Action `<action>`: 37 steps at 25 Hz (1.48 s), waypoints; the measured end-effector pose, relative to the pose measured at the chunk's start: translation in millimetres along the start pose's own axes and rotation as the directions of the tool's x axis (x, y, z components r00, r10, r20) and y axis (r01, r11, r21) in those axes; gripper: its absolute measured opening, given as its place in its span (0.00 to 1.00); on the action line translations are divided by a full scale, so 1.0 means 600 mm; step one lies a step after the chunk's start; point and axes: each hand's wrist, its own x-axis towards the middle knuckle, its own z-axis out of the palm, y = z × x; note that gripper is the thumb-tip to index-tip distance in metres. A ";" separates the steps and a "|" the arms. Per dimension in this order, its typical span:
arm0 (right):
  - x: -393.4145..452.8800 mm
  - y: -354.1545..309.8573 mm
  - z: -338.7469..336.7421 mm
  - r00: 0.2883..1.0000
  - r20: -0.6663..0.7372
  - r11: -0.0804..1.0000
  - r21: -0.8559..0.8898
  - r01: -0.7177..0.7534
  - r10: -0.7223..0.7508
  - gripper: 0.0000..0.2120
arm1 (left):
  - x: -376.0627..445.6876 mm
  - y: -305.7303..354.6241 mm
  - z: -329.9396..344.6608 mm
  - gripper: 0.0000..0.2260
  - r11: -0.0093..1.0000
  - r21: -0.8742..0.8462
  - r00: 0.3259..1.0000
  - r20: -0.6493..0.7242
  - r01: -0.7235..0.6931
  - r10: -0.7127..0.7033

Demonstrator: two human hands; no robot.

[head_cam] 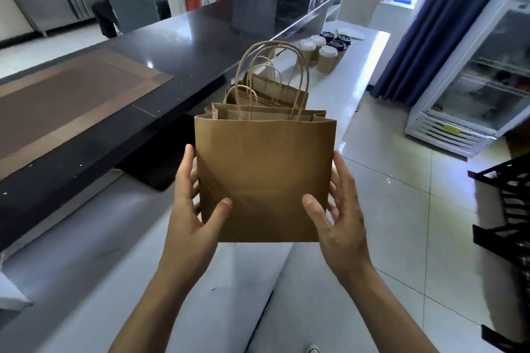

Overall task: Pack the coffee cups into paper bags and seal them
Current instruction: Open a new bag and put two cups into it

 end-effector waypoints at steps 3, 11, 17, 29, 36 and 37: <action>0.005 0.007 -0.058 0.998 -0.056 1.000 0.006 -0.004 0.005 0.37 | -0.007 0.022 0.053 0.40 0.997 0.033 0.994 0.081 -0.072 0.069; 0.048 0.058 -0.248 0.988 -0.152 0.999 -0.011 -0.035 0.033 0.36 | -0.007 0.051 0.267 0.39 0.982 0.109 0.969 0.209 -0.153 0.128; 0.078 0.115 -0.387 0.978 -0.198 0.995 -0.057 -0.083 0.071 0.35 | -0.004 0.065 0.419 0.37 0.981 0.067 0.950 0.270 -0.180 0.156; 0.244 0.211 -0.528 0.949 -0.267 0.982 -0.038 -0.186 0.169 0.34 | 0.149 0.050 0.624 0.37 0.991 0.082 0.925 0.373 -0.110 0.072; 0.452 0.263 -0.557 0.936 -0.303 0.974 -0.077 -0.213 0.181 0.33 | 0.355 0.031 0.728 0.37 0.991 0.053 0.916 0.389 -0.125 0.095; 0.485 0.268 -0.558 0.930 -0.316 0.972 -0.082 -0.221 0.185 0.32 | 0.389 0.030 0.741 0.37 0.991 0.046 0.914 0.394 -0.122 0.094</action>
